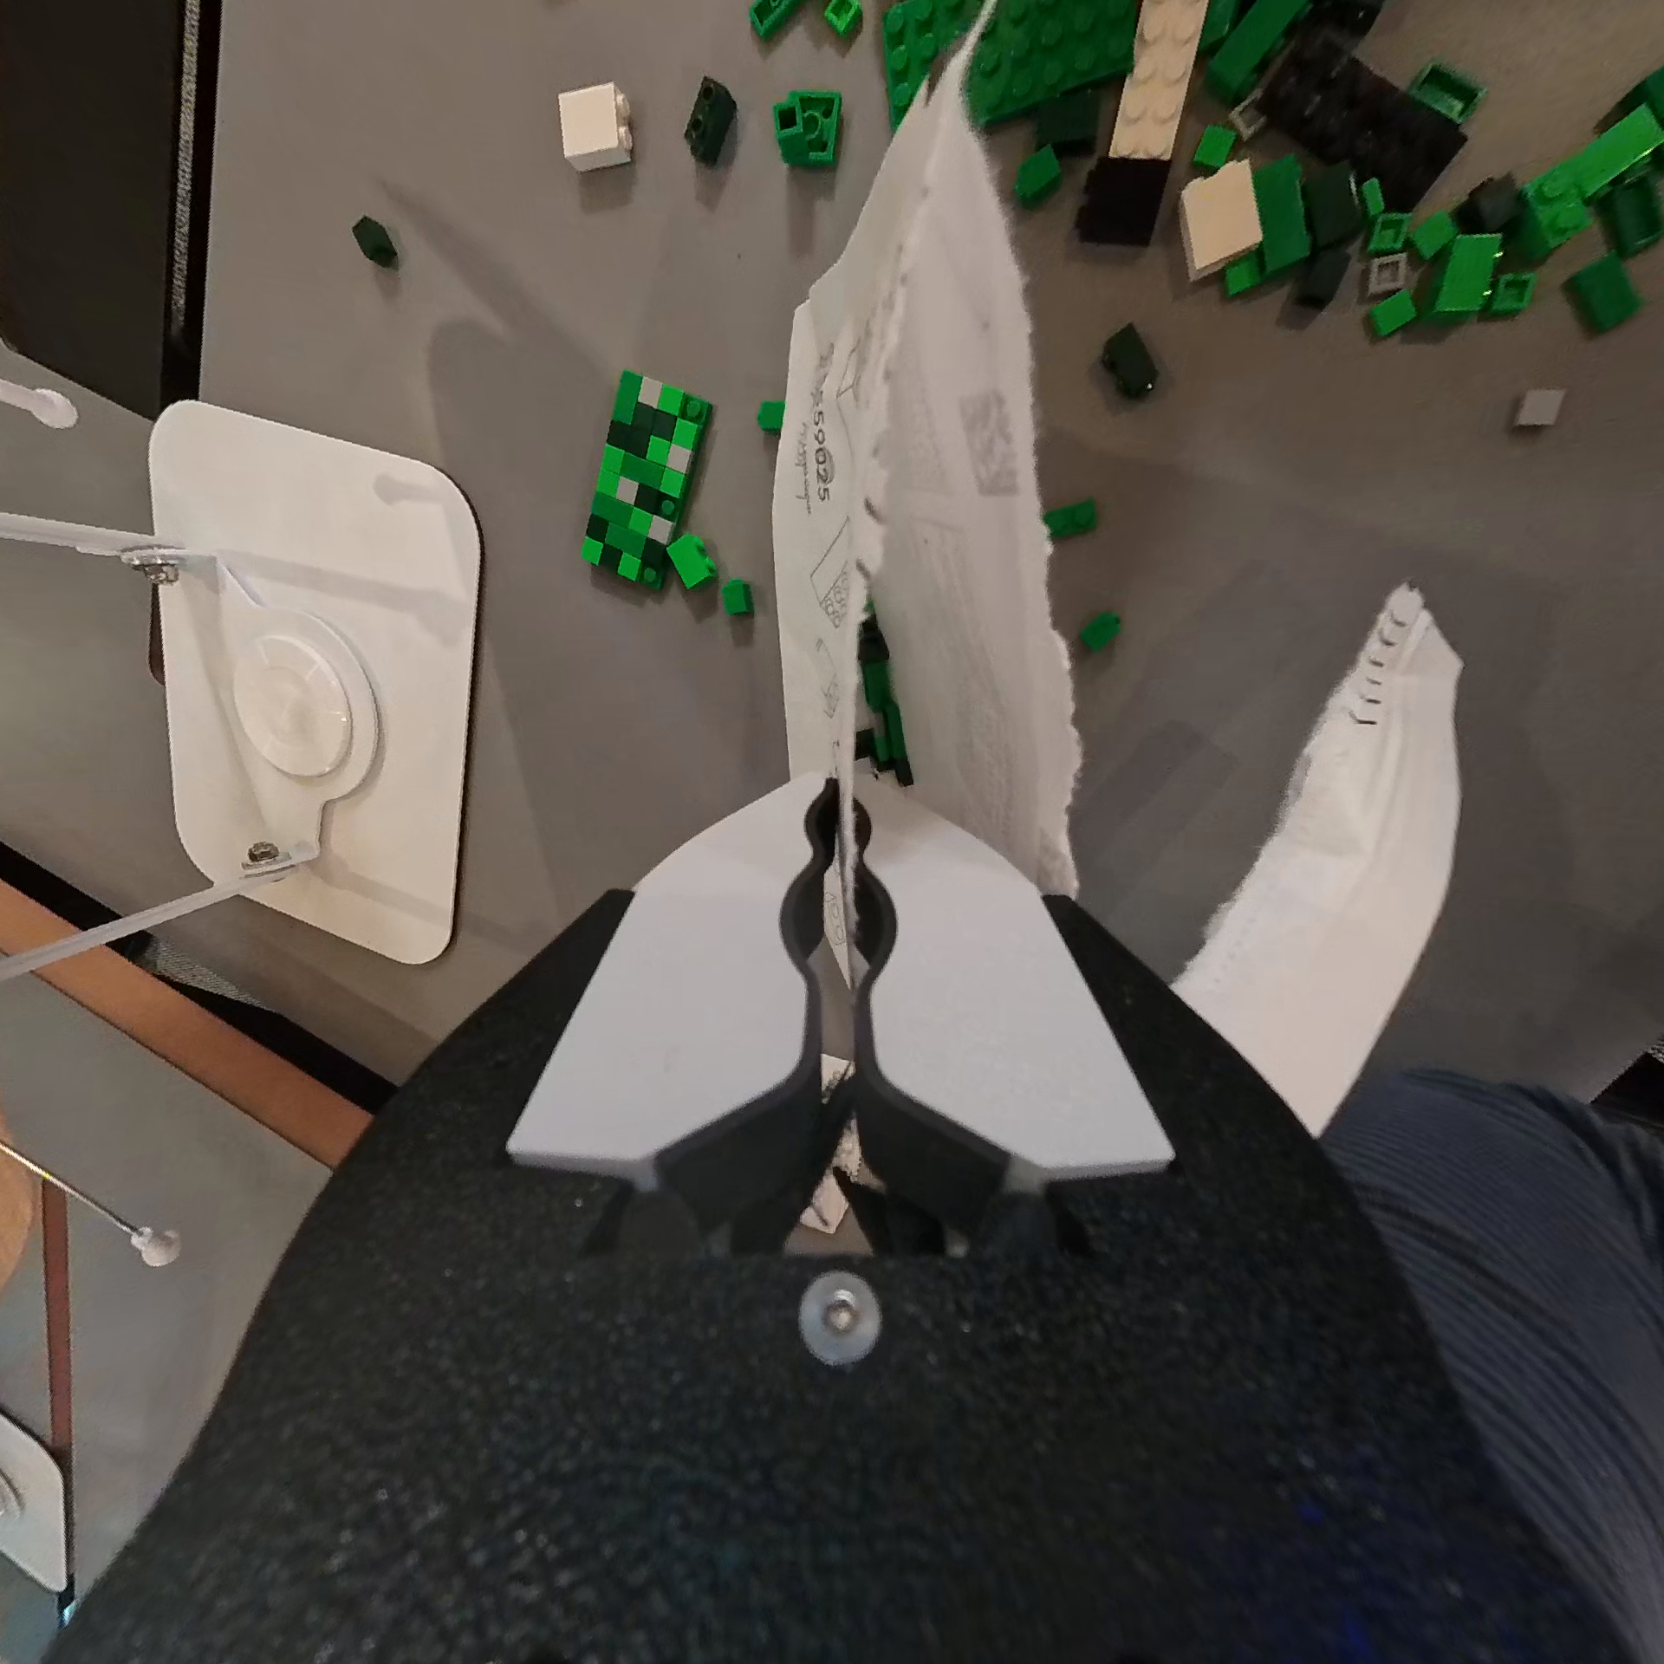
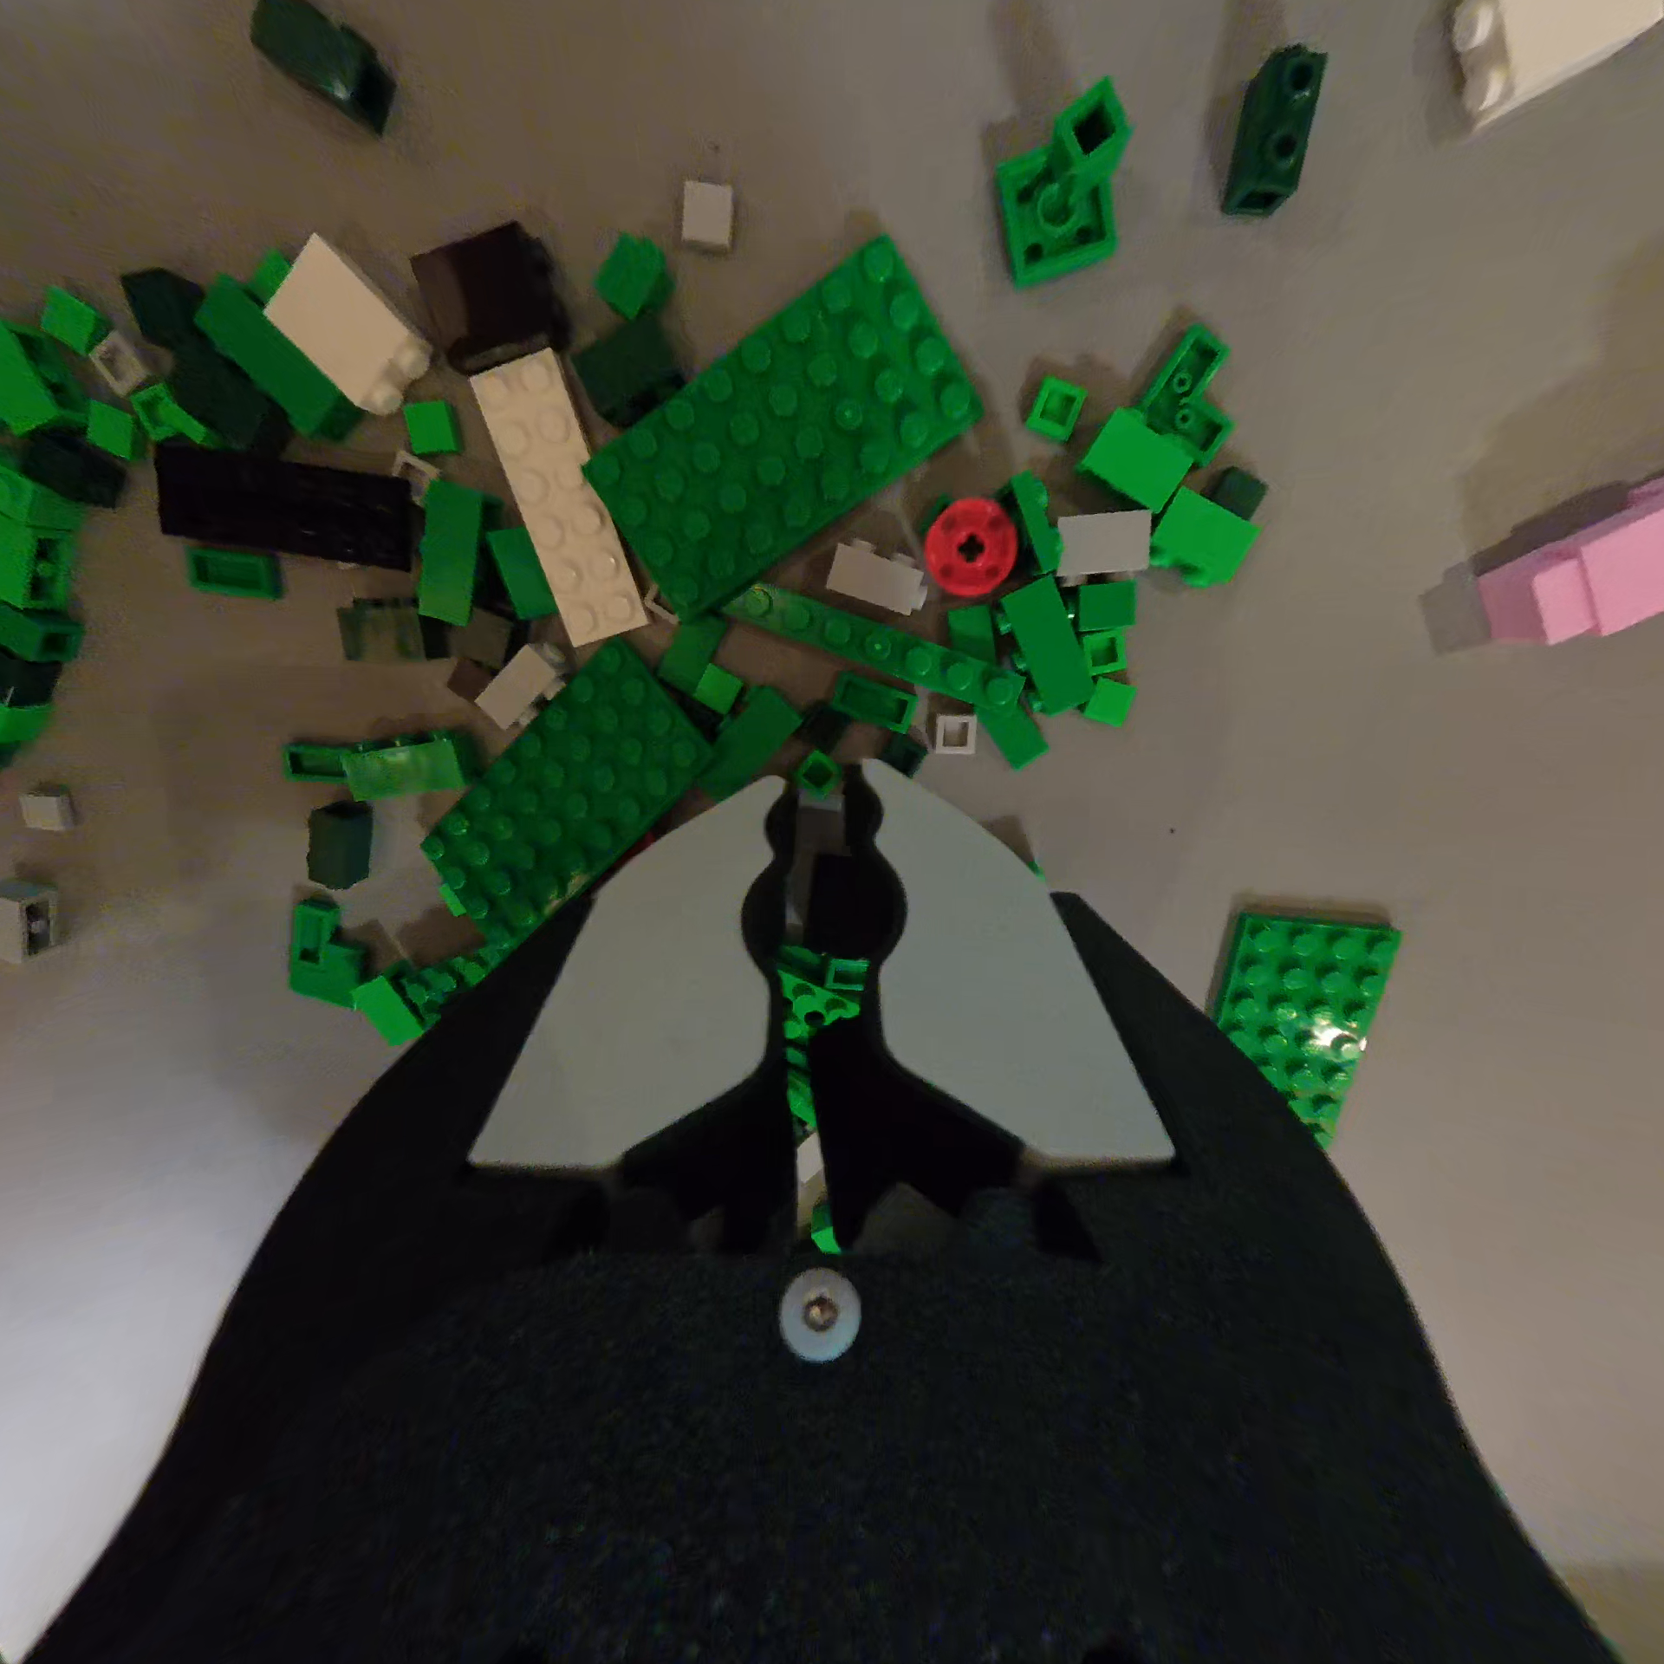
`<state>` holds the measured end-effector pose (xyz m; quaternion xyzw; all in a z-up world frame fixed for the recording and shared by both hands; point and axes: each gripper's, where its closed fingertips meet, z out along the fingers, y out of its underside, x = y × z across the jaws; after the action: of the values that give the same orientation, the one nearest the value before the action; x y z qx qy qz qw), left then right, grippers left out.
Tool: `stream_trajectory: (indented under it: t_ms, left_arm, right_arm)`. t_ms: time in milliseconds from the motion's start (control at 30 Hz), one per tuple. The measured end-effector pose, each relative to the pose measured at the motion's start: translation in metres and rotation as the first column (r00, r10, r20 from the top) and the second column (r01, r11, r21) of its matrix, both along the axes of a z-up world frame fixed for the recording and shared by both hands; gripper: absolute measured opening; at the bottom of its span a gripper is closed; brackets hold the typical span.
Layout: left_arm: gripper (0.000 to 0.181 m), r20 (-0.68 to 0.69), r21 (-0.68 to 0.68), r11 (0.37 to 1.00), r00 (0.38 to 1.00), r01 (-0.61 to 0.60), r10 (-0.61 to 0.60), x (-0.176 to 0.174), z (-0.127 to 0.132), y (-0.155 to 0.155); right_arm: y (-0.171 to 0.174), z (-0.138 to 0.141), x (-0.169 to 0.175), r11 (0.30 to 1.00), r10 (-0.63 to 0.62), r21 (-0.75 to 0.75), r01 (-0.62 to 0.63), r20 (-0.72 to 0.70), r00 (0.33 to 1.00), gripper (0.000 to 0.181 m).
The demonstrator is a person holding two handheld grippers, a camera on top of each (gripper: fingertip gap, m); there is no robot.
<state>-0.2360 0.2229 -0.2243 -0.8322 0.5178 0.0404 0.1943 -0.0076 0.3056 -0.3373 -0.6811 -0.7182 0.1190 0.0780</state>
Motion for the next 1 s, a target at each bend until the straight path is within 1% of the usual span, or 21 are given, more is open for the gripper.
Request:
stream_trajectory:
  t_ms: [133,233,333,400,467,500,600,667,700,767,833,900,1000]
  left_arm:
    - [0.0,-0.002,-0.004,1.0,1.0,-0.003,0.003,-0.001,-0.001,0.0]
    - [0.0,-0.006,-0.008,1.0,1.0,-0.005,0.005,-0.001,-0.002,0.0]
    - [0.0,-0.007,-0.008,1.0,1.0,-0.003,0.003,0.0,-0.002,0.001]
    - [0.0,-0.012,-0.012,1.0,1.0,-0.002,0.002,0.001,-0.003,0.001]
    - [0.0,-0.019,-0.014,1.0,1.0,0.005,-0.005,0.003,-0.003,0.0]
    - [0.0,-0.022,-0.015,1.0,1.0,0.008,-0.008,0.004,-0.004,0.001]
    - [0.0,-0.032,-0.021,1.0,0.999,0.015,-0.016,0.006,-0.006,0.0]
    - [0.0,-0.039,-0.027,1.0,0.999,0.017,-0.018,0.007,-0.007,0.001]
    - [0.0,-0.043,-0.029,0.999,0.999,0.016,-0.017,0.007,-0.008,0.001]
    - [0.0,-0.051,-0.033,0.999,0.999,0.013,-0.014,0.007,-0.009,0.001]
    - [0.0,-0.054,-0.034,0.999,0.998,0.017,-0.018,0.008,-0.009,0.001]
    - [0.0,-0.051,-0.032,0.999,0.998,0.021,-0.022,0.009,-0.008,0.001]
    - [0.0,-0.045,-0.029,0.999,0.999,0.021,-0.022,0.008,-0.008,0.0]
  right_arm:
    - [-0.001,0.005,0.003,0.999,0.006,0.041,-0.005,-0.007,1.0,0.008]
    - [-0.012,0.028,0.016,0.995,-0.038,0.091,0.044,-0.067,0.997,0.007]
    - [-0.035,0.047,0.056,0.975,-0.113,0.185,0.125,-0.071,0.991,0.007]
    - [-0.058,0.049,0.093,0.953,-0.21,0.218,0.212,-0.03,0.977,0.007]
    - [-0.083,0.039,0.135,0.926,-0.316,0.24,0.291,0.074,0.946,0.007]
    - [-0.095,0.033,0.149,0.918,-0.351,0.233,0.321,0.097,0.932,0.007]
    - [-0.119,0.018,0.176,0.894,-0.429,0.203,0.4,0.122,0.895,0.007]
    - [-0.122,0.014,0.183,0.872,-0.469,0.208,0.444,0.096,0.878,0.011]
    - [-0.123,0.013,0.184,0.859,-0.494,0.198,0.471,0.085,0.865,0.021]
    - [-0.124,0.011,0.185,0.845,-0.526,0.164,0.509,0.078,0.847,0.03]
    - [-0.123,0.01,0.186,0.842,-0.532,0.152,0.518,0.07,0.844,0.031]
    - [-0.121,0.014,0.184,0.843,-0.53,0.141,0.519,0.053,0.846,0.027]
    - [-0.114,0.02,0.182,0.852,-0.506,0.168,0.495,0.029,0.862,0.027]
